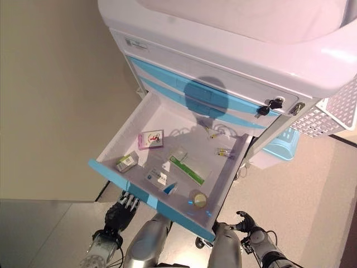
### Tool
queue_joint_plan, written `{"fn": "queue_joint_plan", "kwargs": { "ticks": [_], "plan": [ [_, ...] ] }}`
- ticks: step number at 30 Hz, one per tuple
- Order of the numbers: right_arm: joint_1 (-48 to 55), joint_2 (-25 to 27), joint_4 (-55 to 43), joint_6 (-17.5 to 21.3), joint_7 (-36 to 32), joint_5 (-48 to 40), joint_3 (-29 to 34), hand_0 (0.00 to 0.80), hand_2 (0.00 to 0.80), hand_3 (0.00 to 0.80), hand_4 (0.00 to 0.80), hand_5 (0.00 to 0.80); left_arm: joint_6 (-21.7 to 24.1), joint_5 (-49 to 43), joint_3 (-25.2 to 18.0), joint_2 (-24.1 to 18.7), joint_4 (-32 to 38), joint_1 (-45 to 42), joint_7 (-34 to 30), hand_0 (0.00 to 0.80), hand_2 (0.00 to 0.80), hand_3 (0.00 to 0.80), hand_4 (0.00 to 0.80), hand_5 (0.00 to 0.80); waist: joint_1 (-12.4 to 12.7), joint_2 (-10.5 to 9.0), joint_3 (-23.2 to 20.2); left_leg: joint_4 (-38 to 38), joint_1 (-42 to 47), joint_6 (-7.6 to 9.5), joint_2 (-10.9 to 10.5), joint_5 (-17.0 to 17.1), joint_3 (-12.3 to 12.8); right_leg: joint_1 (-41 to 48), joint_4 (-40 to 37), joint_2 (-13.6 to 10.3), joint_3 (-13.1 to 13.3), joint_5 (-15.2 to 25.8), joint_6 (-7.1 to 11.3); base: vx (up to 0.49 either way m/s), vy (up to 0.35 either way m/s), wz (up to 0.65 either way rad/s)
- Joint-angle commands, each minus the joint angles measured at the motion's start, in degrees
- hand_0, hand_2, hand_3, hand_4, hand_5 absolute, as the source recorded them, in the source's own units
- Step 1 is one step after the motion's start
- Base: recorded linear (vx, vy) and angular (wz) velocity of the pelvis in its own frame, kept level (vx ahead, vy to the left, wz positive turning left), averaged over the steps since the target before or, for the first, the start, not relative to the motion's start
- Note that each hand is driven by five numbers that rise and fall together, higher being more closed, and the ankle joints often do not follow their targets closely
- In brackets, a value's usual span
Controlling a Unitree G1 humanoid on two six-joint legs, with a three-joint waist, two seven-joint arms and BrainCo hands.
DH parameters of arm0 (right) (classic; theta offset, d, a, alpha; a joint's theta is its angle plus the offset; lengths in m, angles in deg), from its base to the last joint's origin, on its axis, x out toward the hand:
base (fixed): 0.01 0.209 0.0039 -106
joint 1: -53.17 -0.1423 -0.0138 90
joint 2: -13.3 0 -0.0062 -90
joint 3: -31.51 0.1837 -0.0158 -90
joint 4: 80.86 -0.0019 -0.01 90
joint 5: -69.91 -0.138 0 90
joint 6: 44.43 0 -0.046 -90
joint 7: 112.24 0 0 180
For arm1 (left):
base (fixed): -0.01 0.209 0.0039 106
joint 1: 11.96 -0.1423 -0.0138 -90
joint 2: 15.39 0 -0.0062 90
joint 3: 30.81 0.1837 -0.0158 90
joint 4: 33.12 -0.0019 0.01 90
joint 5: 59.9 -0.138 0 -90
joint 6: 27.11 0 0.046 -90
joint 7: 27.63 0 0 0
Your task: Open the drawer and pick up the medicine
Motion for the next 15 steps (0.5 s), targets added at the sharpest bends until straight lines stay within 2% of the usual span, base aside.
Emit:
{"fn": "queue_joint_plan", "kwargs": {
  "ticks": [1,3,4,7,8,11,12,13,14,15],
  "plan": [
    [2.17,3.53,3.2,-0.55,0.42,0.97,-0.42,0.0,0.0,0.0,0.0,0.0,3.13,2.67,-10.77,-4.24,3.77,-2.75,-9.02,0.8,0.8,0.8,0.8,0.8,1.47,3.02,-5.79,7.25,-0.77,6.47,-4.92,-6.08,2.07,0.52,-9.43,-0.41,5.74,12.45,5.56,0.035,0.018,0.05],
    [2.15,3.7,2.92,-0.57,0.37,0.96,-0.33,0.0,0.0,0.0,0.0,0.0,2.31,2.17,-10.66,-4.34,1.94,-3.35,-9.23,0.8,0.8,0.8,0.8,0.8,1.42,3.19,-5.74,7.18,-0.69,6.53,-4.86,-6.06,2.28,0.55,-9.57,-0.38,5.93,12.53,5.63,0.03,0.02,0.03],
    [2.21,4.19,2.26,-0.49,0.34,0.84,0.03,0.0,0.0,0.0,0.0,0.0,1.8,0.1,-11.74,-4.09,-3.81,-3.88,-9.39,0.8,0.8,0.8,0.8,0.8,1.41,3.6,-5.63,6.91,-0.52,6.73,-4.77,-6.05,2.97,0.48,-9.88,-0.23,6.48,12.72,5.83,0.034,0.031,-0.02],
    [2.11,4.86,0.44,-0.32,0.36,0.88,0.06,0.0,0.0,0.0,0.0,0.0,1.64,-3.96,-12.39,-3.58,-11.85,-3.89,-8.93,0.8,0.8,0.8,0.8,0.8,0.88,3.79,-5.31,6.7,-0.77,6.99,-4.56,-5.97,3.92,0.12,-10.42,-0.07,7.31,13.19,6.02,0.03,0.041,-0.12],
    [2.1,4.87,0.44,-0.33,0.36,0.88,0.06,0.0,0.0,0.0,0.0,0.0,1.65,-3.96,-12.39,-3.58,-11.87,-3.87,-8.95,0.8,0.8,0.8,0.8,0.8,0.9,3.79,-5.3,6.7,-0.76,7.0,-4.56,-5.97,3.93,0.12,-10.42,-0.06,7.33,13.2,6.02,0.015,0.042,-0.17],
    [1.17,5.56,-1.02,0.1,0.56,-0.42,-0.29,0.0,0.0,0.0,0.0,0.0,2.35,-13.31,-11.69,-4.32,-20.96,-2.89,-8.7,0.8,0.8,0.8,0.8,0.8,-0.22,3.44,-4.47,6.05,-1.29,7.43,-4.01,-5.68,5.69,-0.88,-11.9,0.62,9.02,14.42,6.29,0.008,0.054,-0.12],
    [1.01,5.62,-1.27,0.26,0.62,-0.67,-0.55,0.0,0.0,0.0,0.0,0.0,2.3,-13.98,-11.52,-4.39,-21.62,-2.88,-9.12,0.8,0.8,0.8,0.8,0.8,-0.4,3.3,-4.34,5.95,-1.5,7.51,-3.89,-5.6,5.89,-1.15,-12.2,0.76,9.28,14.61,6.28,-0.008,0.053,-0.22],
    [0.73,5.86,-2.01,0.3,0.51,-1.18,-0.8,0.0,0.0,0.0,0.0,0.0,2.73,-16.6,-11.42,-5.02,-23.96,-2.47,-8.66,0.279,0.279,0.279,0.279,0.279,-0.88,3.01,-4.02,5.65,-1.75,7.61,-3.82,-5.41,6.32,-1.53,-12.65,0.98,9.72,15.07,6.38,-0.012,0.046,-0.28],
    [0.48,5.98,-2.14,0.56,0.6,-1.69,-1.04,0.0,0.0,0.0,0.0,0.0,2.86,-19.09,-11.01,-5.4,-25.85,-1.81,-8.6,0.0,0.0,0.0,0.0,0.0,-1.16,2.76,-3.76,5.43,-1.97,7.64,-3.71,-5.24,6.59,-1.85,-13.06,1.13,10.13,15.39,6.42,-0.014,0.053,-0.28],
    [0.3,6.03,-2.2,0.71,0.66,-2.26,-1.16,0.0,0.0,0.0,0.0,0.0,3.18,-20.67,-10.62,-5.6,-27.4,-1.24,-8.51,0.0,0.0,0.0,0.0,0.0,-1.43,2.56,-3.53,5.42,-2.32,7.69,-3.65,-5.1,6.86,-2.17,-13.18,1.15,10.28,15.63,6.42,-0.006,0.048,-0.2]
  ]
}}
